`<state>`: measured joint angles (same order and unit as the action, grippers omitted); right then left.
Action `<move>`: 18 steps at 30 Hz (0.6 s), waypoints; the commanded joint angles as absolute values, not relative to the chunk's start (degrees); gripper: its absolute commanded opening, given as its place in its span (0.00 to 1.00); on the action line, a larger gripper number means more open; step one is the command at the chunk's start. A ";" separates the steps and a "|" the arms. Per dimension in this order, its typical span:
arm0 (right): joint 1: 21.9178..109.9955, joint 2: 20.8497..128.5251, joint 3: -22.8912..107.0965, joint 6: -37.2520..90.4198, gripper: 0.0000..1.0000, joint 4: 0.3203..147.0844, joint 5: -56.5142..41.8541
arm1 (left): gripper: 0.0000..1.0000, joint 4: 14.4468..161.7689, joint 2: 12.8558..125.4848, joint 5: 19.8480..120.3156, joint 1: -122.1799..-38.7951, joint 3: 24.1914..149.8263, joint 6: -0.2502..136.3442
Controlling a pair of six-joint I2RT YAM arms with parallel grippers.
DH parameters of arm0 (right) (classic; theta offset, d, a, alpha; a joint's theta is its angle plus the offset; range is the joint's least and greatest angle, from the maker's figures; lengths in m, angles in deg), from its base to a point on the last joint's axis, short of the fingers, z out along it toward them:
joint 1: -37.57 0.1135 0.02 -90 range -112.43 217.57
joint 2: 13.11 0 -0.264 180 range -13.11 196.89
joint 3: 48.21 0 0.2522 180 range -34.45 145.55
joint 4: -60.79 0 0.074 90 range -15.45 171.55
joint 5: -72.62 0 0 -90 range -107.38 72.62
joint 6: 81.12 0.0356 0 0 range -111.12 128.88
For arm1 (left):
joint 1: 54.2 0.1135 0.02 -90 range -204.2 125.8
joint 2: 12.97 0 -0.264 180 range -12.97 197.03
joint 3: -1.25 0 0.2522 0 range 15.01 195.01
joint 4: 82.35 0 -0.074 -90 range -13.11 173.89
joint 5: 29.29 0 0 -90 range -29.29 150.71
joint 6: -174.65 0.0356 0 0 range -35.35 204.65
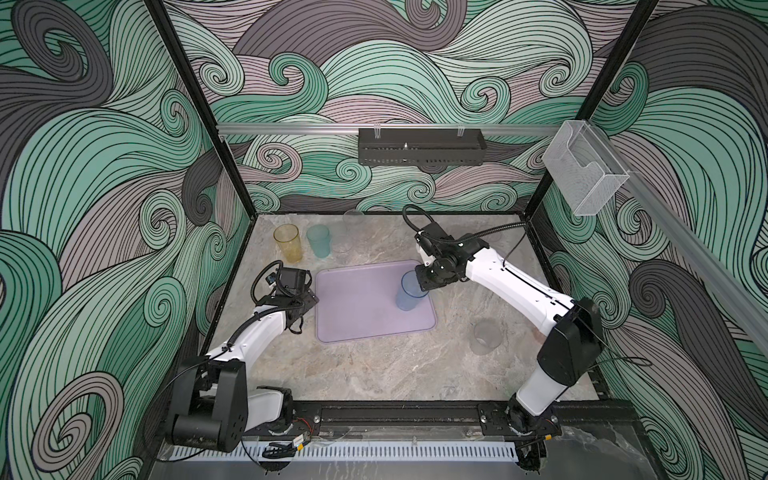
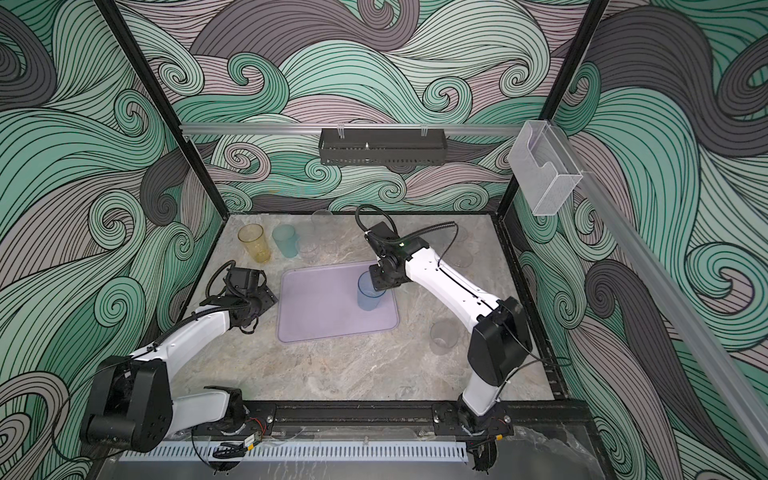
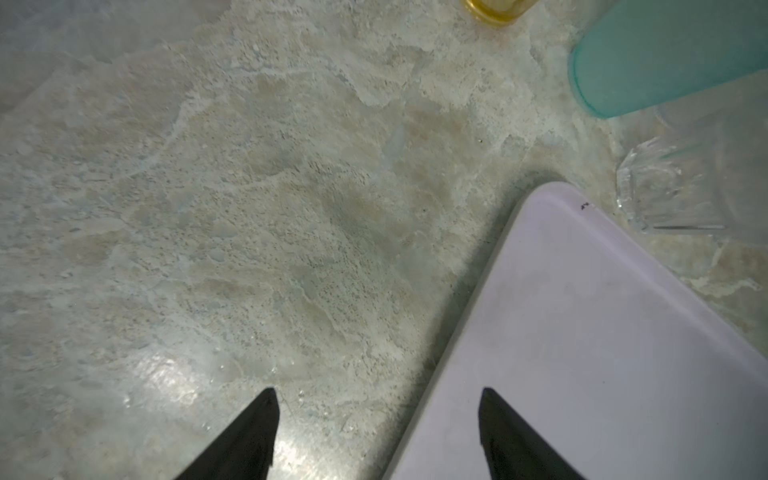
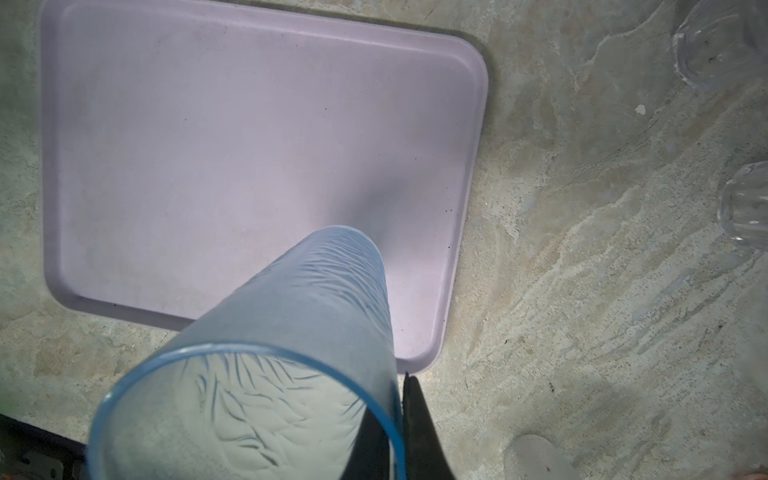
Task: Place the glasses into the tray
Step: 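Carry the light-blue cup over the tray with the right gripper while the left hovers nearby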
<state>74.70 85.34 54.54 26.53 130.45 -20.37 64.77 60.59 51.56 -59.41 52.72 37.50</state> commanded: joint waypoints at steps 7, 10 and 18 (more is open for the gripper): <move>72.68 87.86 54.39 25.50 0.00 130.38 -23.21 | 0.73 73.52 73.91 61.76 -59.26 57.99 37.57; 70.43 85.72 51.26 24.73 0.00 130.67 -24.33 | 0.71 75.10 75.82 61.38 -60.86 58.55 38.70; 63.79 79.11 44.49 24.17 0.00 132.57 -24.93 | 0.70 75.50 81.55 61.43 -67.36 63.25 39.30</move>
